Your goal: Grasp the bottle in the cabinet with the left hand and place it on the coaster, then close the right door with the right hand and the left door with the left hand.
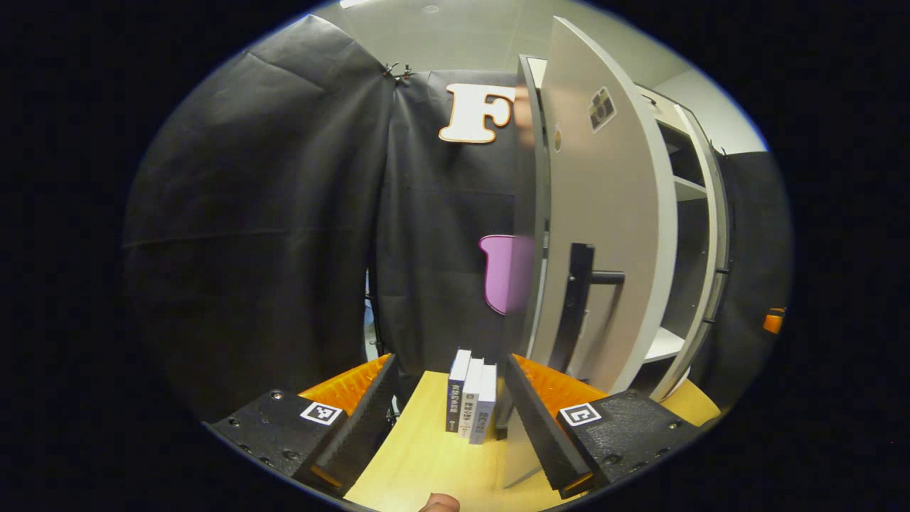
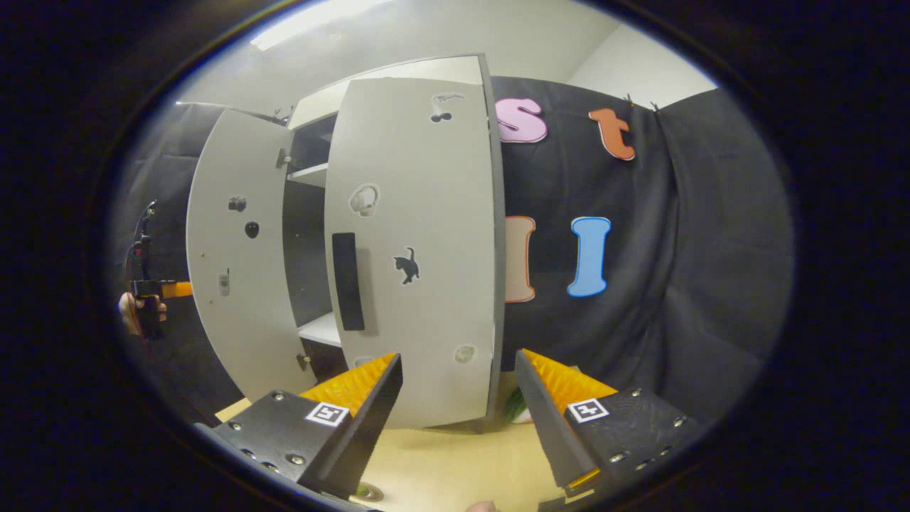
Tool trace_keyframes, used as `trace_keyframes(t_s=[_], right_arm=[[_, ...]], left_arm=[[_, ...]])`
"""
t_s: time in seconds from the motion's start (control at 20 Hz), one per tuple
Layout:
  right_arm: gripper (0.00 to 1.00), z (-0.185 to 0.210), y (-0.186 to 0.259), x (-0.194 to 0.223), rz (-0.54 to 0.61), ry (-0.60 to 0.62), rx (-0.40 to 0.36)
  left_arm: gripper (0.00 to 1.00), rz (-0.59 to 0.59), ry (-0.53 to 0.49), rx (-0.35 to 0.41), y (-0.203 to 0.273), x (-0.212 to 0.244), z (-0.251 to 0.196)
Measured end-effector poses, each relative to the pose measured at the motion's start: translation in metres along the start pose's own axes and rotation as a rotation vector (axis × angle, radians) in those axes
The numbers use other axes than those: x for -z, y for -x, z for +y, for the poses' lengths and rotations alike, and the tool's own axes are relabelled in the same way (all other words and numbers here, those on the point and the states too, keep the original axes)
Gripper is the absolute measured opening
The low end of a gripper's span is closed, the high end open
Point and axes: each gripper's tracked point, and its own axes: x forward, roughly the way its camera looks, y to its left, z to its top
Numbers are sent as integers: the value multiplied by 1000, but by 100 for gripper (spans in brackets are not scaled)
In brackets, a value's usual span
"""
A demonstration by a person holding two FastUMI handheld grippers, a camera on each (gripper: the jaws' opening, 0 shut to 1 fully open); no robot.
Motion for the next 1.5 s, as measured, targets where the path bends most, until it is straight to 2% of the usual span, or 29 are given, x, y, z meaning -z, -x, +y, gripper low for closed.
trace_keyframes(t_s=[0.1, 0.15, 0.25, 0.4, 0.45, 0.5, 0.7, 0.8, 1.0, 1.05, 1.15, 1.3, 1.4, 1.5], right_arm=[[94, -17, 11, 6, 10, -12, 23], [99, -24, 16, 8, 8, -20, 37], [94, -34, 26, 8, -7, -41, 52], [97, -39, 30, 15, -8, -63, 53], [94, -39, 30, 17, -6, -62, 51], [97, -38, 30, 18, -7, -60, 49], [97, -34, 29, 19, -10, -72, 35], [94, -29, 29, 16, -15, -73, 22], [94, -23, 31, 16, -13, -68, 10], [97, -24, 32, 15, -12, -69, 9], [97, -27, 34, 14, -11, -68, 13], [97, -32, 40, 14, -9, -58, 27], [97, -36, 43, 14, -11, -52, 46], [97, -37, 47, 15, -11, -57, 52]], left_arm=[[95, -14, -58, -49, -3, -3, 4], [89, -30, -100, -64, -2, -6, 5], [90, -45, -144, -76, -1, -11, 1], [86, -16, -63, -51, 0, -3, -8], [87, -1, -23, -35, 0, 0, -13], [87, 10, -4, -24, 2, 1, -16], [89, -4, -50, -23, 3, -3, -25], [86, -4, -33, 18, 3, -1, -42], [89, 2, -55, 88, 2, 0, -72], [89, -3, -62, 93, 2, -1, -77], [86, -7, -64, 104, 0, 0, -86], [92, -4, -37, 101, -3, -1, -90], [86, -4, -27, 97, -7, -4, -90], [89, -3, -25, 92, -10, -5, -88]])
